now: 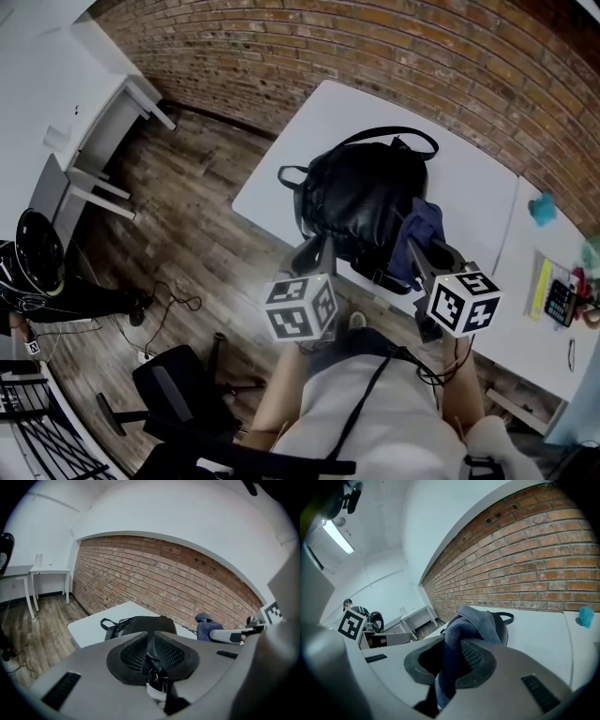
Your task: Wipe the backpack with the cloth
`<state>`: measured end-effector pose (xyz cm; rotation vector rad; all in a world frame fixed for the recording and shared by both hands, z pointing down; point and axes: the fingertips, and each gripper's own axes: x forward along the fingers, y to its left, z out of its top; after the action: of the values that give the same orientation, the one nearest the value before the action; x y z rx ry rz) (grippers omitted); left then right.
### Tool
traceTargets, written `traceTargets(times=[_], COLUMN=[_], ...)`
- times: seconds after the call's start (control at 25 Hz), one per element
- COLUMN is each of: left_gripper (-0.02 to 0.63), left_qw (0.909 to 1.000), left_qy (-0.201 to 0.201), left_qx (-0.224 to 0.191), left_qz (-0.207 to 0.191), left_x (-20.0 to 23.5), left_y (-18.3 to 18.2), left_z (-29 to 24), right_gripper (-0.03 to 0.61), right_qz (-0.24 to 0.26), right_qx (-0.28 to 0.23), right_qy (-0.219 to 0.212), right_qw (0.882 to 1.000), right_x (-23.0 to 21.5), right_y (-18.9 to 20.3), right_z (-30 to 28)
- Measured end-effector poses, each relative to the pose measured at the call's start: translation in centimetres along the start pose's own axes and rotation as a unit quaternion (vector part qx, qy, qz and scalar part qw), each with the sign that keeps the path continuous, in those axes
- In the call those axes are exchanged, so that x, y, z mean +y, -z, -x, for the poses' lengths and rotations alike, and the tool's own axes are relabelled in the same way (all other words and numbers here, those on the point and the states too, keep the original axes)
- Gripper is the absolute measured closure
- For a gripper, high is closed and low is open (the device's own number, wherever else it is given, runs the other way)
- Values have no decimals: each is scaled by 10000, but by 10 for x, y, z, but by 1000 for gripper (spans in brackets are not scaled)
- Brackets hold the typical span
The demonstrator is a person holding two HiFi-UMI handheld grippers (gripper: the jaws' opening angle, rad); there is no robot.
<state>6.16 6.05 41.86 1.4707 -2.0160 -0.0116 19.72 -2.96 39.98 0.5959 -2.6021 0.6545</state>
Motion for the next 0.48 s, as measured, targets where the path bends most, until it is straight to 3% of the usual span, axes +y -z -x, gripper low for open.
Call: traceTargets(times=[0.32,0.48], left_gripper=[563,563], left_qw=[9999,10000], left_qy=[-89,57], left_qx=[5,13], left_qz=[108,32], left_x=[38,58], left_y=[-12,-30], left_z=[-7,-24], right_gripper=[540,540], right_qz=[102,149], right_qx=[7,-112], right_qy=[44,256], right_qw=[9999,9995], right_x=[14,16], right_y=[-13,-28], right_z=[-36,-58])
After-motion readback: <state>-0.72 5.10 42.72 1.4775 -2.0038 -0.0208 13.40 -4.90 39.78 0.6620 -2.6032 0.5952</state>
